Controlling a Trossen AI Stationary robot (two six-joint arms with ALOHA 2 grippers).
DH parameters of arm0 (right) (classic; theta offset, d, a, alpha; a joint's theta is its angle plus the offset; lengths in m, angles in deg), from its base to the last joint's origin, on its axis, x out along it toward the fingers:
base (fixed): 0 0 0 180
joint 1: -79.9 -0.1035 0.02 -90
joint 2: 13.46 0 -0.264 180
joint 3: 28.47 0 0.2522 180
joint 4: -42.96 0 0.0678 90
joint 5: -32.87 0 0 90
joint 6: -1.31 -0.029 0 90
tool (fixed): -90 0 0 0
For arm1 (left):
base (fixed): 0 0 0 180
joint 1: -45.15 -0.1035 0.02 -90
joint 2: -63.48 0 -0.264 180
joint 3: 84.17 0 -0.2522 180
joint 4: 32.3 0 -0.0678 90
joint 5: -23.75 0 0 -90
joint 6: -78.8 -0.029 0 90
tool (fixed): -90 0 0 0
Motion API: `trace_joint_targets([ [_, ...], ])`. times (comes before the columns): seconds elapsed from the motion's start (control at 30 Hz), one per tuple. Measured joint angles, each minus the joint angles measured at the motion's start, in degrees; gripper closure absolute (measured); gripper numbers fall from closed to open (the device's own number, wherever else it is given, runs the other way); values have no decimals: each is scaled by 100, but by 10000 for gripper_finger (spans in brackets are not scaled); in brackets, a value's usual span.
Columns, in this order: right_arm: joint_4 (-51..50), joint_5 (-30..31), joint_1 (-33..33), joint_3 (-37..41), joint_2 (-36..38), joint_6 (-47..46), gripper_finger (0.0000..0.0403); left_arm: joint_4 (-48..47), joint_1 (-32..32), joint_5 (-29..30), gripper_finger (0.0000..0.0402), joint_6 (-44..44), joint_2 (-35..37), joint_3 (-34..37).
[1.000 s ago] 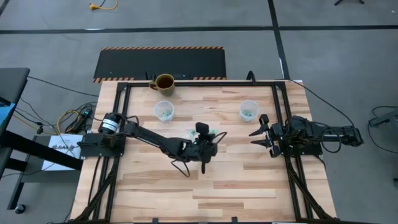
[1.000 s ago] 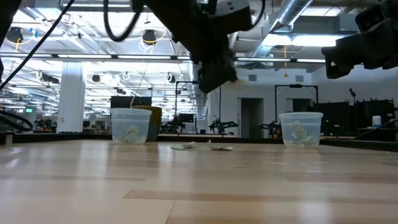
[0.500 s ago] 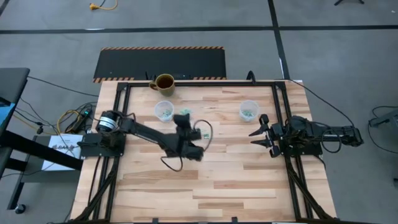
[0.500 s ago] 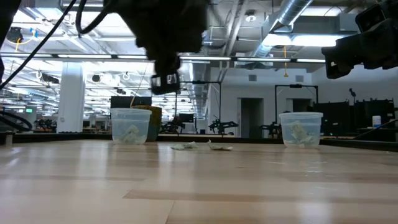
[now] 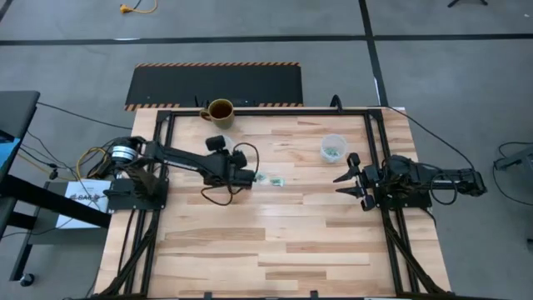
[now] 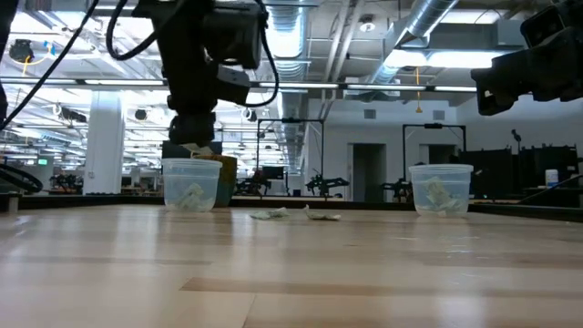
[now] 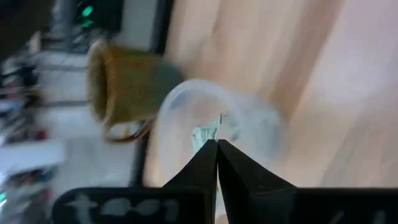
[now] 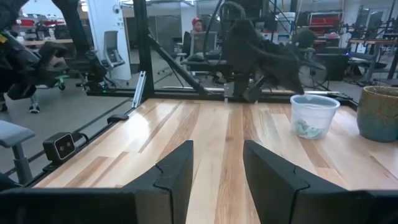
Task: Pick and place items into bin
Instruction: Put the stevia packet into the left transparent bin
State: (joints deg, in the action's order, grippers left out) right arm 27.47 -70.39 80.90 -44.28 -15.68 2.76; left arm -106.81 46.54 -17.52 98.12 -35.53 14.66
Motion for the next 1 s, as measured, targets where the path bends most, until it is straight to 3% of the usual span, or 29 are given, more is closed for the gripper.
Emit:
trace_joint_targets([
  [0.13, 0, 0, 0, 0, 0, 0, 268, 999, -138, -105, 401, -483, 490, 468],
  [0.4, 0, 0, 0, 0, 0, 0, 269, 1751, -401, -460, 401, -661, 1562, 1184],
  [0.67, 0, 0, 0, 0, 0, 0, 270, 1936, -627, -459, 400, -672, 1644, 1255],
  [0.8, 0, 0, 0, 0, 0, 1, 268, 2152, -730, -564, 373, -850, 1644, 1255],
  [1.0, 0, 0, -2, 0, 0, 0, 270, 2208, -861, -796, 293, -974, 1644, 1255],
])
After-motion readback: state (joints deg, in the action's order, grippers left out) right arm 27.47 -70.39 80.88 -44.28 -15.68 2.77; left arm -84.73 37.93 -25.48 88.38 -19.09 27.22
